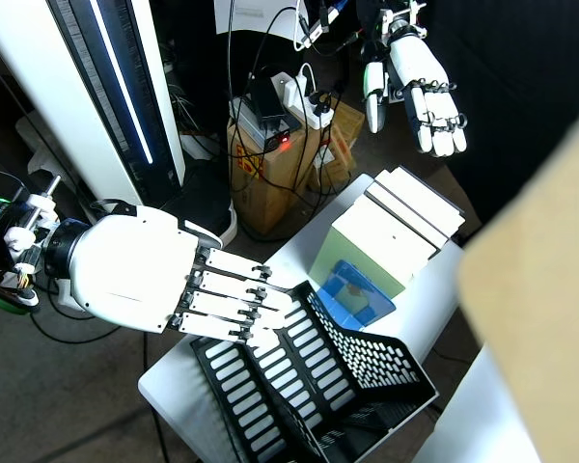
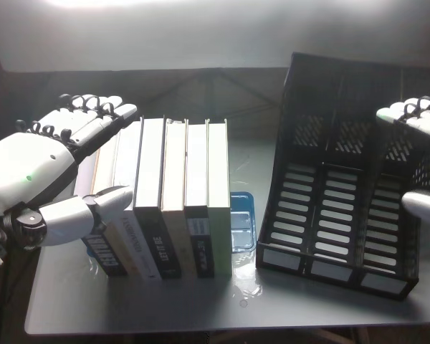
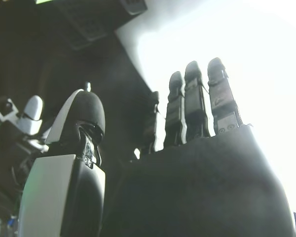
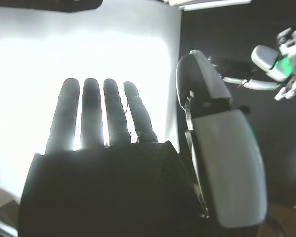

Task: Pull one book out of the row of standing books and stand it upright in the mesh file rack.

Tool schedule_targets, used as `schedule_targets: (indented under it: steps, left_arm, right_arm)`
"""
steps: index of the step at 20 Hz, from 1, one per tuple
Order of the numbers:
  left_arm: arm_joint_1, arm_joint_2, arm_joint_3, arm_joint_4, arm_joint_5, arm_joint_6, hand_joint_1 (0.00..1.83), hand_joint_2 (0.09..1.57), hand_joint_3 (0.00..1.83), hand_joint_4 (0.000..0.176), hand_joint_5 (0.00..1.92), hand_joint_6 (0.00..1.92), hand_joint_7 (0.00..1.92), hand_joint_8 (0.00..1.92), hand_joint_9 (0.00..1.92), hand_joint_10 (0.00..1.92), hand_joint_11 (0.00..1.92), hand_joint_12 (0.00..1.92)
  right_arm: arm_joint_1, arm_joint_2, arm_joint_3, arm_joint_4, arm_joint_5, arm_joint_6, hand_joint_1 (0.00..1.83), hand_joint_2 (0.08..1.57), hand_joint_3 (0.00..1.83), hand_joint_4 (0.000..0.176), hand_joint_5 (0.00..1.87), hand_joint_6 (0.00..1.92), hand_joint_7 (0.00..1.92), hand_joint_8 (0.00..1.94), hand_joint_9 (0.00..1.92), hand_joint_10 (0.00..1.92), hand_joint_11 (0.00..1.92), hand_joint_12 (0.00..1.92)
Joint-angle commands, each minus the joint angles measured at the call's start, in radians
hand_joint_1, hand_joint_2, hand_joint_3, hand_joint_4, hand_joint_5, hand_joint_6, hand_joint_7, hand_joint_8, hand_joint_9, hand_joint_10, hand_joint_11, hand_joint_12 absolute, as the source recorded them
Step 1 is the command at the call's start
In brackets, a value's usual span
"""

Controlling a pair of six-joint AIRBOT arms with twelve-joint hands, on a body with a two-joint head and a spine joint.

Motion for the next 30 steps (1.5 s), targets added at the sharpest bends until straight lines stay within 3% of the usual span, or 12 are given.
schedule_targets:
  steps: [1,4,8,12,15,17,19,21,24,25,26,30]
  left_arm:
    - [-0.009,0.000,0.004,-0.004,-0.112,0.004,0.23,1.34,0.02,0.034,0.04,0.00,0.00,0.00,0.00,0.00,0.00,0.00]
    - [-0.009,0.001,0.003,0.001,-0.090,0.015,0.26,1.35,0.01,0.036,0.04,0.00,0.00,0.00,0.00,0.00,0.00,0.00]
    - [-0.050,0.015,-0.010,0.034,0.022,0.112,0.21,1.32,0.00,0.081,0.09,0.02,0.00,0.00,0.00,0.00,0.00,0.00]
    - [-0.104,0.012,-0.005,0.061,0.164,0.202,0.05,1.26,0.00,0.111,0.13,0.02,0.00,0.00,0.00,0.00,0.00,0.00]
    - [-0.129,0.004,0.001,0.065,0.234,0.252,0.12,1.20,0.00,0.076,0.22,0.02,0.00,0.00,0.00,0.00,0.00,0.00]
    - [-0.150,-0.004,0.005,0.066,0.281,0.290,0.13,1.19,0.00,0.069,0.25,0.02,0.00,0.00,0.00,0.00,0.00,0.00]
    - [-0.162,-0.014,0.014,0.068,0.314,0.308,0.13,1.18,0.00,0.077,0.29,0.03,0.00,0.00,0.00,0.00,0.00,0.00]
    - [-0.173,-0.024,0.021,0.068,0.341,0.326,0.18,1.18,0.00,0.071,0.33,0.04,0.00,0.00,0.00,0.00,0.00,0.00]
    - [-0.198,-0.038,0.026,0.068,0.390,0.376,0.13,1.16,0.00,0.092,0.36,0.04,0.00,0.00,0.00,0.00,0.00,0.00]
    - [-0.210,-0.044,0.030,0.074,0.410,0.390,0.13,1.15,0.00,0.093,0.37,0.04,0.00,0.00,0.00,0.00,0.00,0.00]
    - [-0.218,-0.050,0.034,0.078,0.426,0.398,0.15,1.15,0.00,0.079,0.40,0.04,0.00,0.00,0.00,0.00,0.00,0.00]
    - [-0.247,-0.076,0.051,0.080,0.494,0.454,0.10,1.16,0.00,0.082,0.42,0.03,0.00,0.00,0.00,0.00,0.00,0.00]
  right_arm:
    - [0.003,0.004,-0.007,0.011,0.102,-0.021,0.33,1.32,0.02,0.000,0.00,0.00,0.00,0.00,0.00,0.00,0.00,0.00]
    - [0.003,-0.002,-0.015,0.039,0.096,-0.077,0.40,1.34,0.01,0.000,0.00,0.00,0.00,0.00,0.00,0.00,0.00,0.00]
    - [0.003,-0.009,-0.012,0.048,0.083,-0.092,0.44,1.36,0.01,0.000,0.00,0.00,0.00,0.00,0.00,0.00,0.00,0.00]
    - [-0.001,-0.017,-0.009,0.055,0.082,-0.092,0.45,1.36,0.00,0.000,0.00,0.00,0.00,0.00,0.00,0.00,0.00,0.00]
    - [-0.005,-0.023,-0.006,0.060,0.082,-0.092,0.45,1.35,0.00,0.000,0.00,0.00,0.00,0.00,0.00,0.00,0.00,0.00]
    - [-0.006,-0.025,-0.006,0.063,0.082,-0.092,0.40,1.35,0.00,0.000,0.00,0.00,0.00,0.00,0.00,0.00,0.00,0.00]
    - [-0.009,-0.027,-0.005,0.066,0.082,-0.092,0.36,1.35,0.00,0.000,0.00,0.00,0.00,0.00,0.00,0.00,0.00,0.00]
    - [-0.012,-0.029,-0.004,0.071,0.082,-0.091,0.40,1.35,0.00,0.000,0.00,0.00,0.00,0.00,0.00,0.00,0.00,0.00]
    - [-0.017,-0.031,0.000,0.074,0.082,-0.085,0.37,1.35,0.00,0.000,0.00,0.00,0.00,0.00,0.00,0.00,0.00,0.00]
    - [-0.019,-0.032,0.000,0.076,0.082,-0.083,0.36,1.34,0.00,0.000,0.00,0.00,0.00,0.00,0.00,0.00,0.00,0.00]
    - [-0.020,-0.032,0.001,0.078,0.082,-0.082,0.37,1.34,0.00,0.000,0.00,0.00,0.00,0.00,0.00,0.00,0.00,0.00]
    - [-0.026,-0.034,0.005,0.080,0.082,-0.071,0.40,1.34,0.00,0.000,0.00,0.00,0.00,0.00,0.00,0.00,0.00,0.00]
